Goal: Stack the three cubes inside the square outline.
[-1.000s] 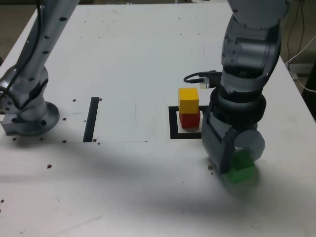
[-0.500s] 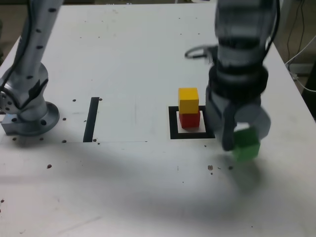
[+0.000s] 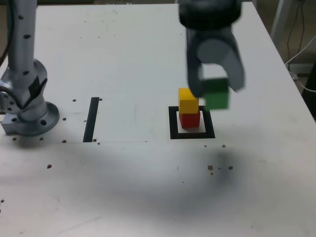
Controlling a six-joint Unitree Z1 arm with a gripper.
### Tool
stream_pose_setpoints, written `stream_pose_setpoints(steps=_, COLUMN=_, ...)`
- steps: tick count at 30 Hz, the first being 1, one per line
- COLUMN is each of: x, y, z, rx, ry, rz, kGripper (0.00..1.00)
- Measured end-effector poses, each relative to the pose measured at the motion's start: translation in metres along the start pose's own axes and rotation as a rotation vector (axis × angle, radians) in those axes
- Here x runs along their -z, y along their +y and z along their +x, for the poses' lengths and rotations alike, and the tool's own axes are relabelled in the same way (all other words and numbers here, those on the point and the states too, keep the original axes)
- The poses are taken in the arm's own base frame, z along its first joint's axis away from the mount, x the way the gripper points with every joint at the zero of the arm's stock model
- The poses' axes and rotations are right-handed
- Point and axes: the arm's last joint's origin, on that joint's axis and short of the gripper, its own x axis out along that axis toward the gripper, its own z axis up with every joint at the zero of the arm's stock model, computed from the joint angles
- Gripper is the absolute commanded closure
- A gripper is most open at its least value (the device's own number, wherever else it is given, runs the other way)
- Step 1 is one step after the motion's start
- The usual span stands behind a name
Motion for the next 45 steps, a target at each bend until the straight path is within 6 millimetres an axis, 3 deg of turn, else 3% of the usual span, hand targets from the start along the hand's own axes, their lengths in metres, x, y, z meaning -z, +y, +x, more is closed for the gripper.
stream_pose_setpoints(steps=13, x=0.013, y=0.066, z=0.019, rx=-0.09, ry=0.121, rz=-0.103, kGripper=1.0)
stream_pose_setpoints(steps=20, x=0.008, y=0.076, z=0.031, rx=-0.091, ry=0.15, rz=-0.101, kGripper=1.0)
stream_pose_setpoints(steps=39, x=0.011, y=0.074, z=0.042, rx=-0.048, ry=0.179, rz=-0.072, kGripper=0.98)
stream_pose_setpoints(steps=45, x=0.01, y=0.073, z=0.041, rx=-0.035, ry=0.177, rz=-0.07, kGripper=0.91)
